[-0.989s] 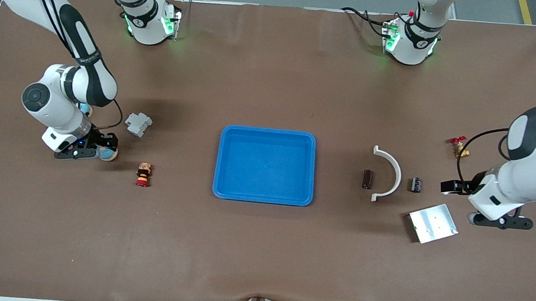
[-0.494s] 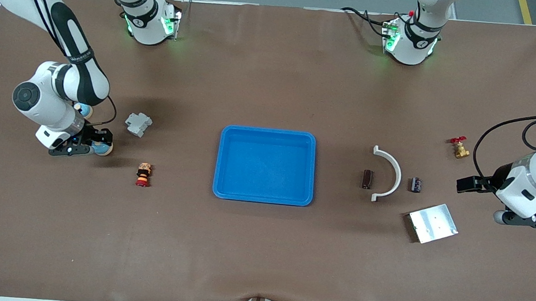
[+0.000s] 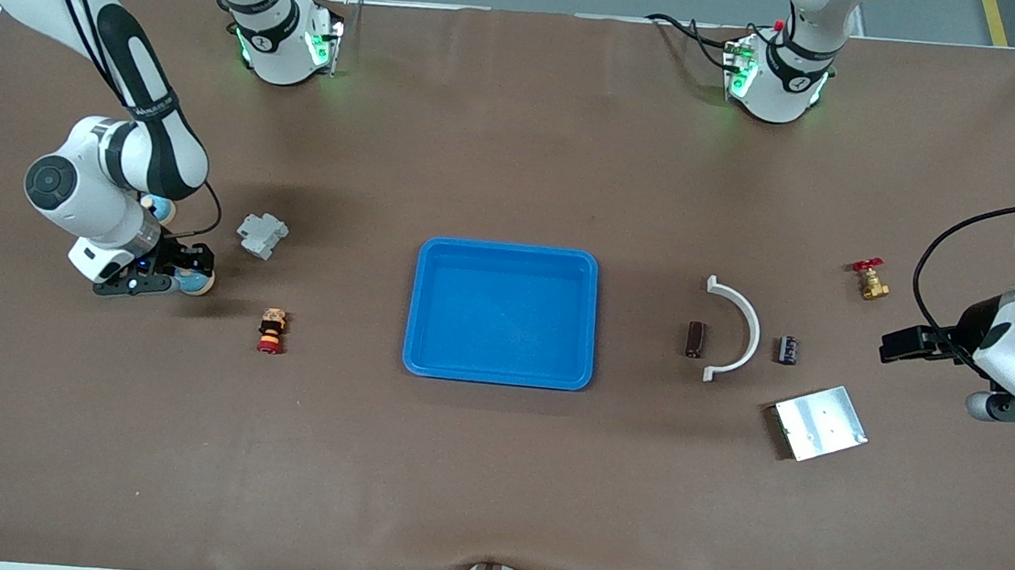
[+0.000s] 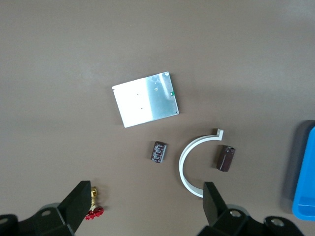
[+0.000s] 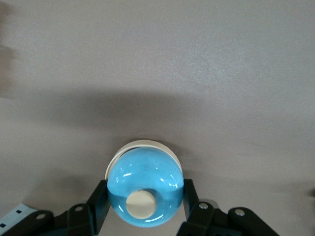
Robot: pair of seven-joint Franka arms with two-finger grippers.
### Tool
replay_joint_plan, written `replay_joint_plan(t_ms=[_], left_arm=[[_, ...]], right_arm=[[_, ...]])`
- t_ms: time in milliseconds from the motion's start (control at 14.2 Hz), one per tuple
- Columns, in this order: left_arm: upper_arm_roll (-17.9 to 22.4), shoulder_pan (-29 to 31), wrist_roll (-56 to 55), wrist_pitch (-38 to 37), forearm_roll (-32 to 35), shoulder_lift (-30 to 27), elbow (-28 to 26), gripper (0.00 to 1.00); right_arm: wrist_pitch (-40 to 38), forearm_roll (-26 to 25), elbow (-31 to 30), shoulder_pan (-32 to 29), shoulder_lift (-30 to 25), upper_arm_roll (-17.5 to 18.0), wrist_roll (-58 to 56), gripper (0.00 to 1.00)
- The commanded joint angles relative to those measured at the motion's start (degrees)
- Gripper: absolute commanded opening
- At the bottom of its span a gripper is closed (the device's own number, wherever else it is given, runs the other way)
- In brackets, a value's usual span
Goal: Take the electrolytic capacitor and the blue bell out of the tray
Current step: 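Withdraw the left gripper while the right gripper carries the bell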
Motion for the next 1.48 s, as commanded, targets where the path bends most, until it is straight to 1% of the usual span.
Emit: replay_joint_plan(t_ms=[0, 212, 847, 1059, 1130, 1200, 1271, 1342, 1412], left_arm=[[-0.8, -0.6, 0.1, -1.5, -1.0, -0.5, 2.1, 1.0], [-1.4, -0.5, 0.1, -1.6, -1.1, -0.5, 2.1, 1.0], [-0.9, 0.0, -0.2, -1.5, -1.3, 0.8, 2.1, 1.0], [-0.8, 1.2, 0.3, -1.4, -1.3, 1.6, 2.2, 1.0], [-0.8, 1.3, 0.4, -1.4, -1.2, 1.7, 2.2, 1.0], [-0.7, 1.1, 0.2, -1.4, -1.2, 2.1, 2.3, 1.0], [0.0, 0.5, 0.1, -1.4, -1.3, 2.1, 2.4, 1.0], [1.4, -0.9, 0.1, -1.5, -1.5, 2.0, 2.4, 1.0], [3.5, -2.9, 0.1, -1.6, -1.6, 1.6, 2.4, 1.0]], right_arm=[[0.4, 0.4, -1.2, -0.9, -1.5, 0.8, -1.1, 0.0], [1.9, 0.4, -1.1, -0.8, -1.0, 0.8, -1.1, 0.0], [1.9, 0.1, 0.2, -0.8, 1.6, 0.7, -1.1, 0.0], [1.9, 0.1, 0.3, -0.9, 1.6, 0.7, -0.9, 0.0], [1.0, 0.2, 1.1, -0.8, 1.7, 0.8, -0.2, 0.16], [1.0, 0.5, 1.4, -0.8, 1.7, 0.7, 0.0, 0.97], [1.0, 0.5, 1.5, -1.2, 1.9, 0.7, 0.1, 1.0], [1.0, 0.5, 1.6, -1.2, 2.0, 0.7, 0.0, 1.0], [1.0, 0.5, 1.6, -1.0, 1.9, 0.8, 0.1, 1.0]])
